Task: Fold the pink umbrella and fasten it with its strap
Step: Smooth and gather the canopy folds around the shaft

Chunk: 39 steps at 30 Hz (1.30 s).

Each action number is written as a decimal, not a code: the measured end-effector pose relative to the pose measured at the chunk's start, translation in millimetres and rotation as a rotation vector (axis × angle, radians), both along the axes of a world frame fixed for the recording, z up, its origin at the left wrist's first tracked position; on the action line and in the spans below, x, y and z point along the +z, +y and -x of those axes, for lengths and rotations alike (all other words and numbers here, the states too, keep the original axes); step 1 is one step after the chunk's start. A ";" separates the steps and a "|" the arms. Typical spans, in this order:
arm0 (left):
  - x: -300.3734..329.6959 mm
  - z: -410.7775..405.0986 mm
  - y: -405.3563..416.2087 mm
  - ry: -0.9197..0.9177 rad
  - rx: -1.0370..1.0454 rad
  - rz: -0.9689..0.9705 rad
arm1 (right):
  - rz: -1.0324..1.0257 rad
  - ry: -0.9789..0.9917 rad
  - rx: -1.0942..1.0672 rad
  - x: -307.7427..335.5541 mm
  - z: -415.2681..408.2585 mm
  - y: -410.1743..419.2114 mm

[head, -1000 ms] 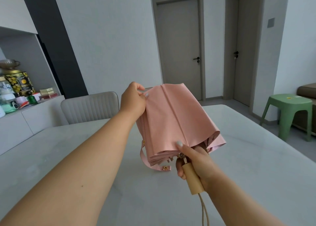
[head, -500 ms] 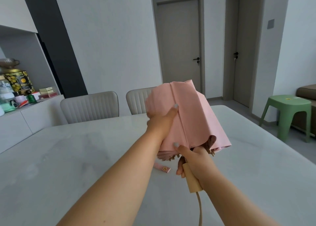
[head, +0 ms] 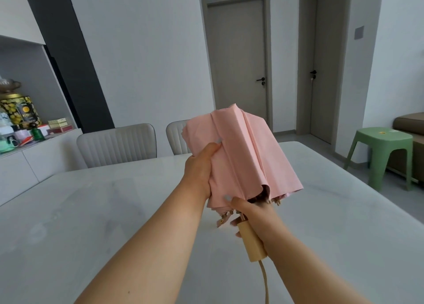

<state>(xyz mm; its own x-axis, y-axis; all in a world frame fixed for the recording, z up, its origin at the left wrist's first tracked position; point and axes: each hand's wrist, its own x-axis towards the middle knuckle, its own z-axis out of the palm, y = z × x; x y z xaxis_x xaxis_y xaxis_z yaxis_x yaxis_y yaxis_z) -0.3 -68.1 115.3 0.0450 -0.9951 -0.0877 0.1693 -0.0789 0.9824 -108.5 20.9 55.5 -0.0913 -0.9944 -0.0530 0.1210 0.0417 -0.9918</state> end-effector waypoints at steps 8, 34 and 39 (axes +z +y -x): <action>-3.9 7.4 1.6 0.018 -0.114 0.012 | -0.055 -0.212 0.205 0.3 11.4 5.1; 131.0 5.2 -11.0 -0.564 -0.339 0.338 | -0.064 -0.034 0.175 -7.5 16.5 -2.3; 127.5 -7.5 -11.2 -0.437 -0.421 0.309 | -0.092 -0.077 0.221 -8.6 15.7 -1.8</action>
